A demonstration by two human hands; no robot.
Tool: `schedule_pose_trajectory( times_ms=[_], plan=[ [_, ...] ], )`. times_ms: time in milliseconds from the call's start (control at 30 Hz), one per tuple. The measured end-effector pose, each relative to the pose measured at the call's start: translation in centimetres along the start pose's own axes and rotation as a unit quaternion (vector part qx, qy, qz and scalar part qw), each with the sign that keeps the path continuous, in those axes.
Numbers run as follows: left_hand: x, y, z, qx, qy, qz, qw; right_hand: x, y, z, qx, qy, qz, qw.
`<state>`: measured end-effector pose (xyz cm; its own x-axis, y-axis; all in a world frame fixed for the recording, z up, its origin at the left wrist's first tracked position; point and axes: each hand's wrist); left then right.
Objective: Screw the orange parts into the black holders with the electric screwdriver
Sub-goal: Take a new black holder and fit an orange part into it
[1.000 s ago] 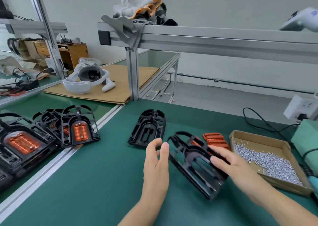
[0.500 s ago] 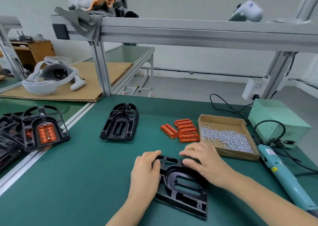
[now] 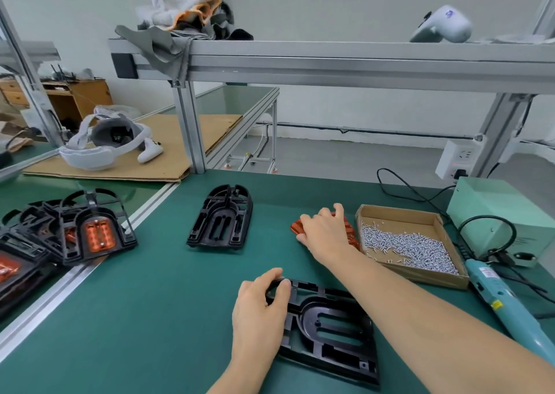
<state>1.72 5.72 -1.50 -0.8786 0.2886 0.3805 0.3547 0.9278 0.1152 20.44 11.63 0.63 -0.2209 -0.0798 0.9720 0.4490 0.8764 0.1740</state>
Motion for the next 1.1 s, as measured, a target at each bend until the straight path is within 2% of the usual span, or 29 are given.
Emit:
schedule_pose_trajectory(
  times_ms=[100,233,533,733,867,1100],
  plan=[
    [0.0,0.1,0.0,0.002,-0.020,-0.004,1.000,0.3,0.0,0.4,0.002,0.027,-0.027,0.999],
    [0.4,0.9,0.2,-0.005,-0.036,-0.031,0.999,0.8,-0.6,-0.4,-0.018,0.142,-0.076,0.987],
    [0.5,1.5,0.6,-0.014,-0.016,-0.043,0.999,0.5,-3.2,-0.3,0.012,0.138,0.046,0.989],
    [0.6,1.8,1.0,-0.009,-0.020,-0.048,0.999,0.7,-3.6,0.7,-0.021,0.189,0.053,0.980],
    [0.9,2.1,0.9,-0.010,-0.026,-0.053,0.998,1.3,-3.9,0.3,-0.045,0.253,0.060,0.965],
    [2.1,2.2,-0.8,-0.048,-0.087,-0.040,0.994,4.8,-7.5,-2.9,-0.005,0.433,0.026,0.901]
  ],
)
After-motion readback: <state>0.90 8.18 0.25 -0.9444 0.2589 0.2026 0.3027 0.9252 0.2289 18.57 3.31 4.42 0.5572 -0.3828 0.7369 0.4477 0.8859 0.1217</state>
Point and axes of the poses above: each hand's wrist, its own y-axis towards the middle knuckle, its own x-axis out of the back of the hand, z = x × y, and after that the axes turned 7 degrees about -x, right-handed
